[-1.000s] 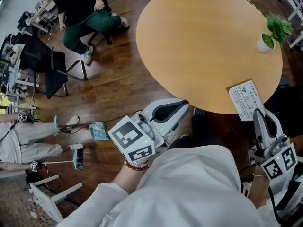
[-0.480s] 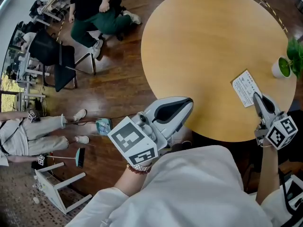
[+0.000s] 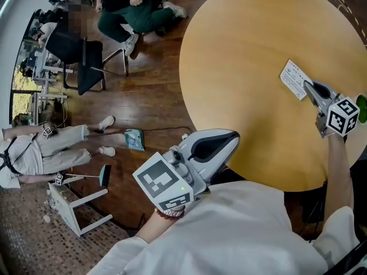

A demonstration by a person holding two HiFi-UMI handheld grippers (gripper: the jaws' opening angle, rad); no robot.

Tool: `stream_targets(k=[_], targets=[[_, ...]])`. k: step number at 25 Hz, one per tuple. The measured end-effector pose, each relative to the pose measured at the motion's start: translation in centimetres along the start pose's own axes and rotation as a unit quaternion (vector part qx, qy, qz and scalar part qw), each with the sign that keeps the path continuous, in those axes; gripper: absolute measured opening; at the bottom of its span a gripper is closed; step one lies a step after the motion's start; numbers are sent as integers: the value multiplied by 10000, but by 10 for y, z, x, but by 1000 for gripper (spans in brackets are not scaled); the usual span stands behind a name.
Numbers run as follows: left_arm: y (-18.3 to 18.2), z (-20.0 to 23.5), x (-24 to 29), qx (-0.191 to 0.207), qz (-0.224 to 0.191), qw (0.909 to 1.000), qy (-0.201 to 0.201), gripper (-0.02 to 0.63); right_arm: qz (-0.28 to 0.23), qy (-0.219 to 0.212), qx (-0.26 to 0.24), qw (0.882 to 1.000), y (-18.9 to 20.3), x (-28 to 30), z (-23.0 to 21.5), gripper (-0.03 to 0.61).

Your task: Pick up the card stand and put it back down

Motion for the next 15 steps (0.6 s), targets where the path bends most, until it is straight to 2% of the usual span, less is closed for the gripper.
stream_targets(k=[4, 7, 12, 13, 15], targets=[[0, 11, 11, -78, 22, 9999, -88, -18, 207, -391, -172, 9989, -6, 18, -21, 21], [8, 24, 18, -196, 75, 9997, -124, -18, 121, -695, -247, 9972, -5, 33, -28, 23], [20, 34, 14, -248, 200, 9995, 11, -18, -20, -168, -252, 9995, 5, 43, -20, 50], [18, 32, 19, -239, 220, 9995, 42, -18, -14, -116, -247, 9996, 3, 40, -22, 70], [12, 27, 28, -230, 240, 9994, 82, -18, 34, 13, -219, 9998, 0, 34, -28, 170]])
Point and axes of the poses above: the fingertips, and each gripper's own axes: x forward along the fingers, z to its left, y out of its underside, the point moved 7 cm from there along -x, backward along the fingers, and after that the axes turned 3 degrees about y, right-handed, at the moved point
